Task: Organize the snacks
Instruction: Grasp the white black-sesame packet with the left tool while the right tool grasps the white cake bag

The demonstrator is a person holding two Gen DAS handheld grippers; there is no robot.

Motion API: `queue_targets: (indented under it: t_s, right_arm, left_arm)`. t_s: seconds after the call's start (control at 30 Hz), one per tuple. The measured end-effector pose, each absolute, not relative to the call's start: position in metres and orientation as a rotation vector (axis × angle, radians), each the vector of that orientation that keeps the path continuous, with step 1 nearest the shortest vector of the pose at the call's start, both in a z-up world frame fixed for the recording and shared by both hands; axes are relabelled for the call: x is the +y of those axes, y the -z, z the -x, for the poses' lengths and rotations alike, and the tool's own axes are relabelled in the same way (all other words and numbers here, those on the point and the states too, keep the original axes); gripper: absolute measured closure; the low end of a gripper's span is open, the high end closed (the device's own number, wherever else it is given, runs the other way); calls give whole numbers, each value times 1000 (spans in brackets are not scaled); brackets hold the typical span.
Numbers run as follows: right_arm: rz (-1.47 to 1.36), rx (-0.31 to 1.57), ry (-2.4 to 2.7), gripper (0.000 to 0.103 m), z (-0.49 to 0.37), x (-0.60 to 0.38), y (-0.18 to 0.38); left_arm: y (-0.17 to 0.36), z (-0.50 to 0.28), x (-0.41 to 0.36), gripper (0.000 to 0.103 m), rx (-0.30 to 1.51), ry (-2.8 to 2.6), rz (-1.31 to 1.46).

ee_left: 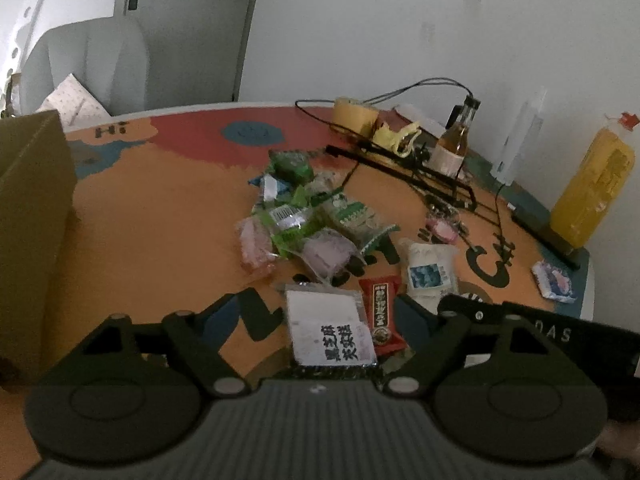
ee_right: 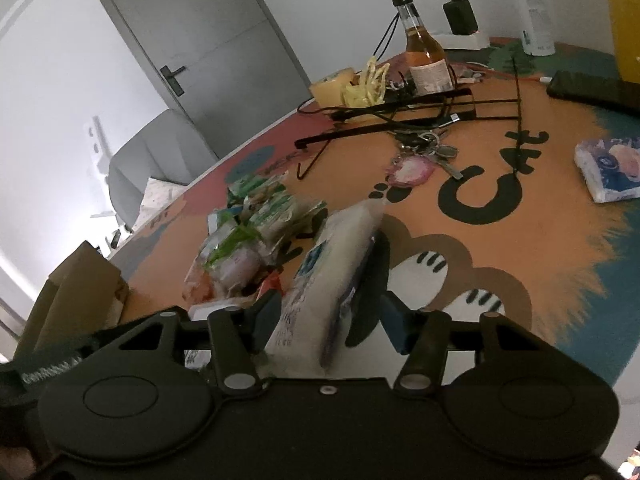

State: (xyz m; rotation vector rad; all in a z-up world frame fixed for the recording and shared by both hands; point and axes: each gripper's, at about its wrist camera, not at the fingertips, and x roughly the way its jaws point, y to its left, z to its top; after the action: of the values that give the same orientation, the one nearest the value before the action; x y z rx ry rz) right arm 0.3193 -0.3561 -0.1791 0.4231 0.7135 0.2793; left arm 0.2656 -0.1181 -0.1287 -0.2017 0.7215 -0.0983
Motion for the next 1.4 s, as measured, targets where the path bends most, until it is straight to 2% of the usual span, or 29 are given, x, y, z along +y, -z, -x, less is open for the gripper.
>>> queue_targets:
  t_s: [0.17, 0.27, 0.4, 0.43, 0.53, 0.8, 0.97, 1.03, 1.13, 1.27, 1.3, 1.33, 1.4]
  right_arm:
    - [-415, 715, -276, 56, -328, -349, 183]
    - [-408, 722, -286, 69, -330, -344, 187]
    - [-405, 708, -281, 77, -326, -344, 186]
    - [-399, 706, -282, 78, -325, -344, 185]
    - [-390, 708, -288, 79, -321, -346, 184]
    - [-377, 710, -266, 79, -310, -350, 182]
    - [-304, 703, -204, 64, -305, -340, 177]
    - [-301, 705, -212, 52, -308, -334, 180]
    - [-288, 702, -202, 41, -312, -327, 184]
    - [-248, 678, -188, 37, -316, -318, 184]
    - [-230, 674, -184, 42, -316, -316, 185]
    - [-211, 671, -178, 55, -316, -315, 184]
    - [-196, 670, -168, 71, -316, -316, 184]
  left_arm:
    - [142, -278, -123, 25, 755, 107, 193]
    - [149, -282, -124, 28, 774, 101, 194]
    - [154, -284, -127, 36, 778, 92, 179]
    - [154, -284, -128, 38, 778, 92, 173]
    - [153, -282, -128, 53, 778, 96, 170]
    - [153, -271, -120, 57, 773, 91, 188]
    - [151, -264, -112, 58, 769, 79, 204]
    - [148, -260, -108, 58, 764, 74, 203]
    - [144, -256, -99, 58, 754, 59, 207]
    - [142, -253, -87, 58, 751, 32, 220]
    - [142, -253, -85, 58, 750, 29, 223]
    - [141, -253, -83, 58, 748, 27, 226]
    - [140, -252, -82, 58, 744, 28, 230]
